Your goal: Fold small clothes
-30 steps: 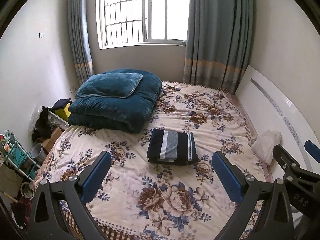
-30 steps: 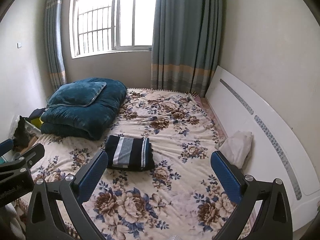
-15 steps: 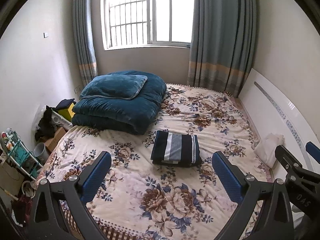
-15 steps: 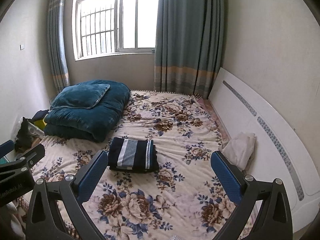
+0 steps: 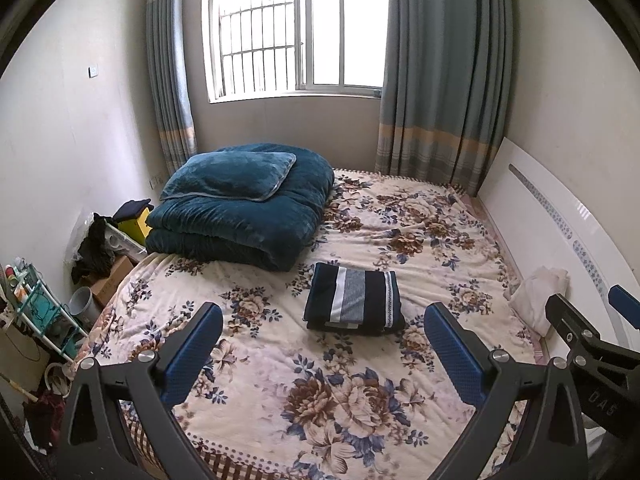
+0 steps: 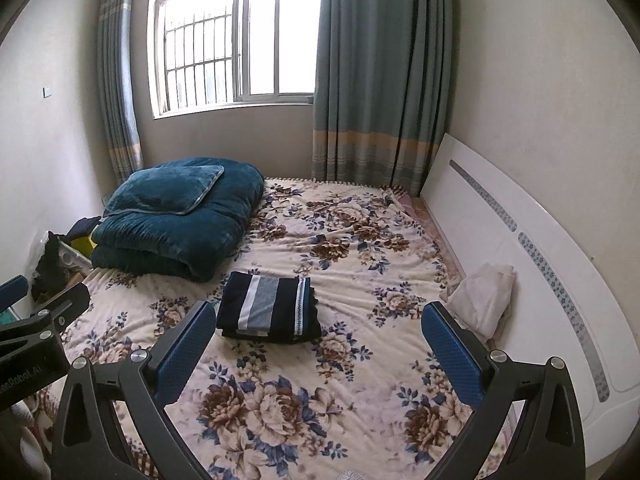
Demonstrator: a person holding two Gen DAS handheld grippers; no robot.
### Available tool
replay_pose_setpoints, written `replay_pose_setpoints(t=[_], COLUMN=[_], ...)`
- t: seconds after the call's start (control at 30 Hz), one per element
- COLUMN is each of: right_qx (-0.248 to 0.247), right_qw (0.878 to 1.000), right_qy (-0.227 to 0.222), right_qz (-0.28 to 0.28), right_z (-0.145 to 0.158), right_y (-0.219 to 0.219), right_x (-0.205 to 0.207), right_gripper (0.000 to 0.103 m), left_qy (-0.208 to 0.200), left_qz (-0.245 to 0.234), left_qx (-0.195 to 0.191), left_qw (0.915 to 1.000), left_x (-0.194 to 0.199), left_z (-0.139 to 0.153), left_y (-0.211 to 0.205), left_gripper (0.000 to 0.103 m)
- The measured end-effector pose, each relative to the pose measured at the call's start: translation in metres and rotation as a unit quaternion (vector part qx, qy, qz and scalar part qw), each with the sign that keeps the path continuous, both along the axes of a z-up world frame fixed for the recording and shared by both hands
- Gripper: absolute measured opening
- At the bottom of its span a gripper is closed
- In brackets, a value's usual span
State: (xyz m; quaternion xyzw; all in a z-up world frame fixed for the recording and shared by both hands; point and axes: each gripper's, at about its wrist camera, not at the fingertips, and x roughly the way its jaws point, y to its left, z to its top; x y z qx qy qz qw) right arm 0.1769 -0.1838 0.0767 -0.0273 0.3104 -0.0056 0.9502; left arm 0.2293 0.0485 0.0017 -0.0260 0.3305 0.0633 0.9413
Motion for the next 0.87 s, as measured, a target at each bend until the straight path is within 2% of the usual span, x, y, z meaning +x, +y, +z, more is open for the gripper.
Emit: replay_pose_setpoints(t=[0.67, 0.87], right_qx=[-0.001, 0.001], right_qw=[1.0, 1.0], right_qy=[0.0, 0.0], right_qz=[0.004, 0.005], right_z=[-0.001, -0.001], right_y=[0.004, 0.005], right_x=[0.001, 0.001], right_gripper=[0.103, 0.103], left_qy=[-0.003, -0.01], left_qz=[0.004, 0.008], left_qx=[0.005, 0.01], left_qw=[1.0, 0.9999], left_x=[0.0, -0.002], left_z=[0.002, 0.012], left_y=[0.0, 0.002], left_gripper=[0.103, 0.103])
